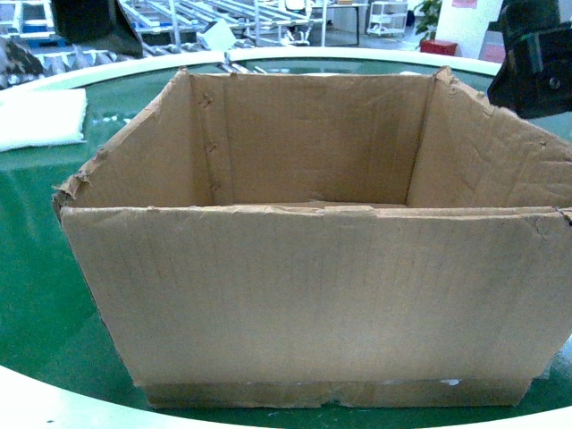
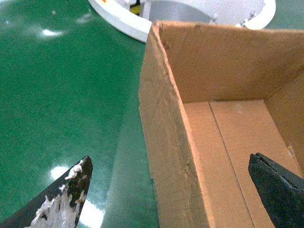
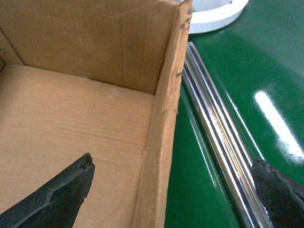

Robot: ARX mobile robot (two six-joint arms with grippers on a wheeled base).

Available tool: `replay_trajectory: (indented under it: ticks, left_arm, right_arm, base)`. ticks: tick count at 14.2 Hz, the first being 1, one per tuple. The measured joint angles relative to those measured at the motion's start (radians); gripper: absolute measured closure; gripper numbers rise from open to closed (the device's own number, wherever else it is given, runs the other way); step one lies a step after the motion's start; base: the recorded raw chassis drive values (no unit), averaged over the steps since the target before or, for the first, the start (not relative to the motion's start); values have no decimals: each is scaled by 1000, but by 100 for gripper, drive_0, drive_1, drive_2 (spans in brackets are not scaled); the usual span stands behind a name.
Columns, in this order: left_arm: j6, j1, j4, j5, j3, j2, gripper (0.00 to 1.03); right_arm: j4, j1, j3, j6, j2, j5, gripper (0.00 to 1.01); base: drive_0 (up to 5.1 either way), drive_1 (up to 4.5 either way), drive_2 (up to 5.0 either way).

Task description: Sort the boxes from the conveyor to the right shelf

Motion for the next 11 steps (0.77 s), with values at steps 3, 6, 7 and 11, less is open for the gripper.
replay_trajectory:
  ticks: [3, 6, 7, 11]
  left_arm:
    - [-31, -31, -85, -13, 24, 105, 5]
    - [-74, -50, -111, -7, 20, 150, 5]
    - [-83, -58, -108, -6, 18, 155, 5]
    - [-156, -90, -82, -70, -27, 146, 88]
  right_arm:
    - [-16, 8, 12, 3, 76, 16, 3]
    - [1, 7, 8, 3, 116, 33, 3]
    - [13, 5, 4, 3, 124, 38, 3]
    - [92, -37, -62, 3, 143, -19, 83]
  base:
    - [0, 0, 0]
    - [0, 0, 0]
    - [0, 0, 0]
    - [0, 0, 0]
